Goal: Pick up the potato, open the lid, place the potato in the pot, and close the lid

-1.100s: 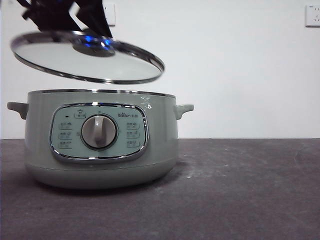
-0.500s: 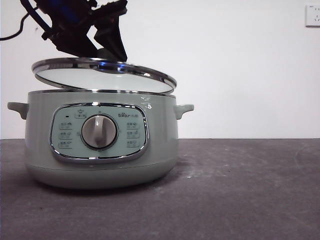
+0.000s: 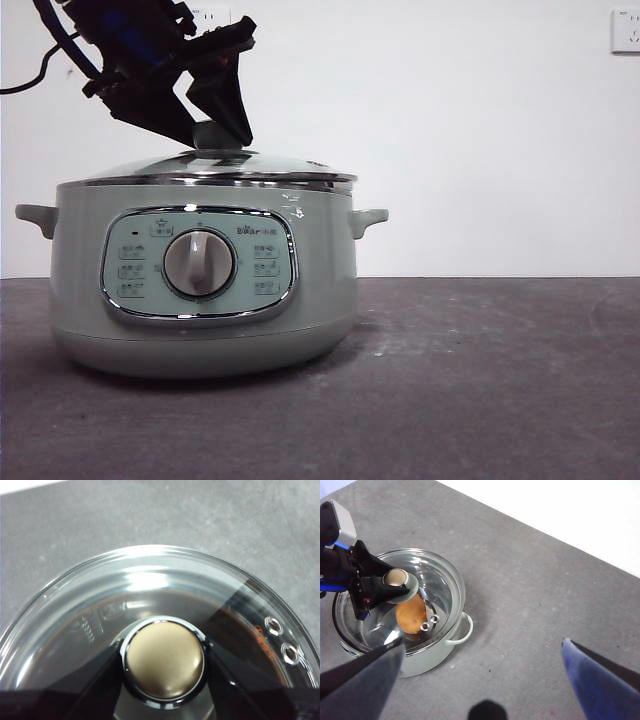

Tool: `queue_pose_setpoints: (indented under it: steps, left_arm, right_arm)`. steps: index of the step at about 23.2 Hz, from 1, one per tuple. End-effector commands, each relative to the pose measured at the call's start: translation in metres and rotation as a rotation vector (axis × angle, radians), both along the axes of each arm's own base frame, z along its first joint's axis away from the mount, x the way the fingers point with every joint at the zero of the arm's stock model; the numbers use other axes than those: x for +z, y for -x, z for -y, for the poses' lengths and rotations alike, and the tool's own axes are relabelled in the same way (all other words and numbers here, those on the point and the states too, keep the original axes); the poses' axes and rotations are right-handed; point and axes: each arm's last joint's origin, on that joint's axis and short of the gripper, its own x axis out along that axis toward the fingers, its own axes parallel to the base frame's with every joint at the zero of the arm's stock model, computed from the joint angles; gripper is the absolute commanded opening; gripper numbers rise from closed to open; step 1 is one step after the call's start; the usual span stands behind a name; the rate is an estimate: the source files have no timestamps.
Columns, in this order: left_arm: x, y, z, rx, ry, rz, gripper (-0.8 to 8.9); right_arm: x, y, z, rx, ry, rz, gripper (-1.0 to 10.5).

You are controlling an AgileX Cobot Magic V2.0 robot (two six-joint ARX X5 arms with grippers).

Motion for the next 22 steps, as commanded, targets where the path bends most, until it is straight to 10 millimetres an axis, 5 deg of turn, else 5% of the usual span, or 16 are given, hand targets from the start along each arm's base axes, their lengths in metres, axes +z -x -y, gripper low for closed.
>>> queue_pose_setpoints:
  steps: [1, 11, 16, 22]
  left_arm:
    - [-0.004, 0.003, -0.001, 0.000, -0.028, -0.043, -0.08]
    - [-0.006, 0.004, -0.001, -0.003, -0.041, -0.062, 0.07]
    - [-0.004, 0.003, -0.001, -0.001, -0.030, -0.043, 4.03]
    - [0.007, 0.003, -0.001, -0.002, 0.010, 0.027, 4.36]
  right_arm:
    - [0.001, -0.001, 0.000, -0.009, -0.009, 0.002, 5.6]
    - [0.000, 0.000, 0.000, -0.011, -0.014, -0.001, 5.6]
    - [0.000, 0.000, 0.000, -0.012, -0.015, -0.003, 5.6]
    - [0.000, 0.000, 0.000, -0.012, -0.008, -0.011, 5.6]
